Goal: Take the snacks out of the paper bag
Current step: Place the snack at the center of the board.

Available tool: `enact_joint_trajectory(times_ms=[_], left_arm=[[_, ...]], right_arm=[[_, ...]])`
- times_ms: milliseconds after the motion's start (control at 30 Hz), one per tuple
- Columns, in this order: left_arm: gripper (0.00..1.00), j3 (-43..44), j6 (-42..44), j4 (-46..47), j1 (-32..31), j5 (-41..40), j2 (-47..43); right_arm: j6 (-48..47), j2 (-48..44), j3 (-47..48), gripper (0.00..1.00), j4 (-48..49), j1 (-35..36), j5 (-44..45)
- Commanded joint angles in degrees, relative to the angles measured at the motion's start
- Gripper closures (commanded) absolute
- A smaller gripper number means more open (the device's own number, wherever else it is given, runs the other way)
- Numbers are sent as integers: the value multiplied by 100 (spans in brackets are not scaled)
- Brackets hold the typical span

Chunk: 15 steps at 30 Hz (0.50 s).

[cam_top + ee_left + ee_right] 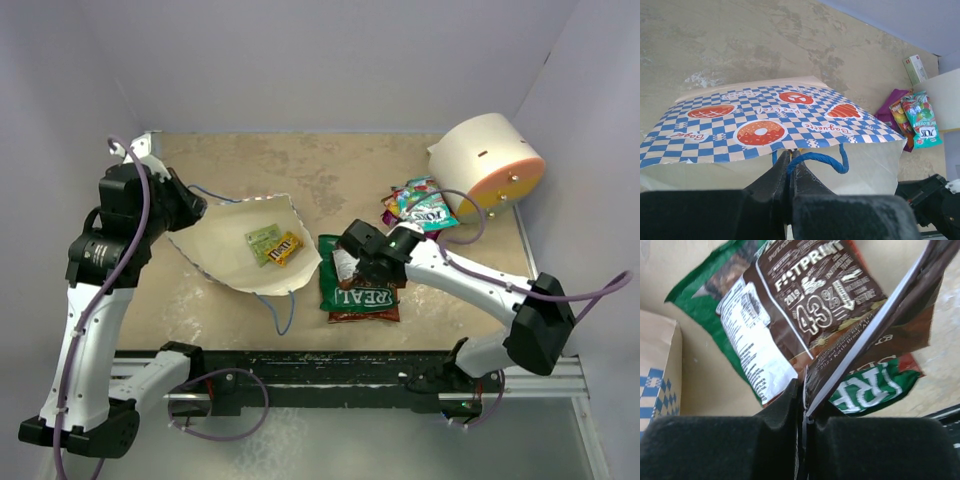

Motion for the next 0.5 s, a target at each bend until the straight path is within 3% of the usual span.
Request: enact_joint_trajectory(times_ms=[0, 133, 233, 300, 467], left_arm=[[100, -96, 33, 289, -20, 468, -144], [100, -432, 327, 829, -20, 1131, -478], [100, -708, 447, 1042, -20, 1592, -767], [100, -843, 503, 1075, -20, 1837, -901], [100, -1089, 720, 1148, -20, 2570, -1206]], right_arm=[[-224, 75, -114, 86, 794, 43, -941], [-1175, -149, -368, 56, 1179, 61, -1326], [-1962, -723, -702, 34, 1440, 60, -1285], [-2659, -1224, -1144, 22, 1956, 53, -1788], [-4661, -2503, -1432, 12, 2891, 52, -2901]])
